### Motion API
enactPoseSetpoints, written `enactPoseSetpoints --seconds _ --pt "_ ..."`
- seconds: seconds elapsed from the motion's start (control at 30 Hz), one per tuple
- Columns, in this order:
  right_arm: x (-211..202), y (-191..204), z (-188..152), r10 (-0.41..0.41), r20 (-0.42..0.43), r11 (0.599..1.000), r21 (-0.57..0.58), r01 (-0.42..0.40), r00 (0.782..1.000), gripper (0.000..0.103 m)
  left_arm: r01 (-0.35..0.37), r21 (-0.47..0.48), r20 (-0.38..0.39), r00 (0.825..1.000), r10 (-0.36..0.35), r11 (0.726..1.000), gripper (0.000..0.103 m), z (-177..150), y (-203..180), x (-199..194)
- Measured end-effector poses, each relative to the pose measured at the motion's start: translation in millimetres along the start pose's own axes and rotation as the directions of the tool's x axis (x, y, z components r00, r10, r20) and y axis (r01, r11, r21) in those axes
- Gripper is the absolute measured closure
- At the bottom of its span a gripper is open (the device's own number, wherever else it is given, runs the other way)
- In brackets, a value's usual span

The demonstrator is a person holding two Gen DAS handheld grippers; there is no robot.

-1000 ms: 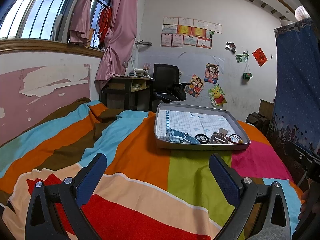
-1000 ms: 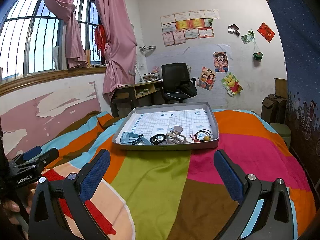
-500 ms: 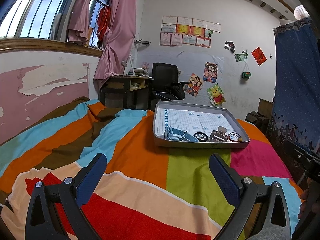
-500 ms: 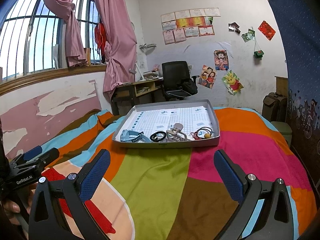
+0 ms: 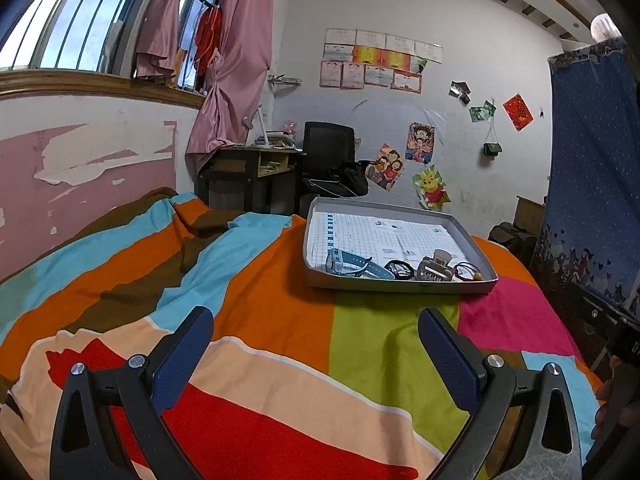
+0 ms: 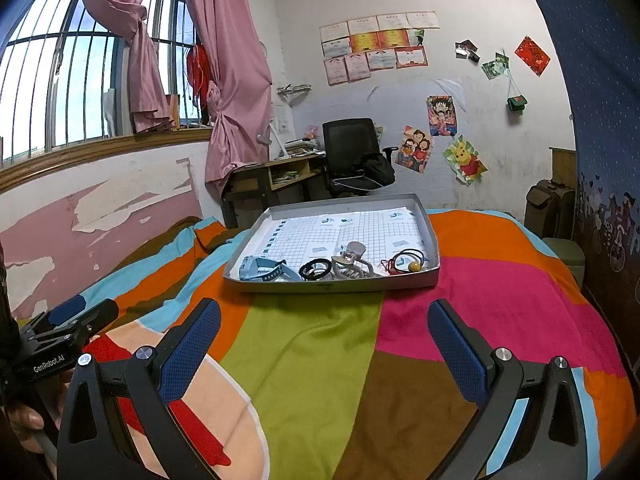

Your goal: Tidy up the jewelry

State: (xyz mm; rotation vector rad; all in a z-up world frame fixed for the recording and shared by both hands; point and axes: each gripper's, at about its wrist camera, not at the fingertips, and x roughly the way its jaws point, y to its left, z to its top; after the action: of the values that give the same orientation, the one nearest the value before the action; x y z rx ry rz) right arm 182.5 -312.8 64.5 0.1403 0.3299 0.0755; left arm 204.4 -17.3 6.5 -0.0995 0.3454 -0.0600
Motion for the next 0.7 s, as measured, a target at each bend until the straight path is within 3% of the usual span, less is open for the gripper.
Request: enactPoseSetpoints --seconds 0.7 --pt "4.6 2.3 -3.3 0.007 -0.021 1.0 -0.01 -0.008 1.0 0.001 -0.023 -0.004 0.005 1.0 0.023 1.0 0.0 3.3 2.1 -1.9"
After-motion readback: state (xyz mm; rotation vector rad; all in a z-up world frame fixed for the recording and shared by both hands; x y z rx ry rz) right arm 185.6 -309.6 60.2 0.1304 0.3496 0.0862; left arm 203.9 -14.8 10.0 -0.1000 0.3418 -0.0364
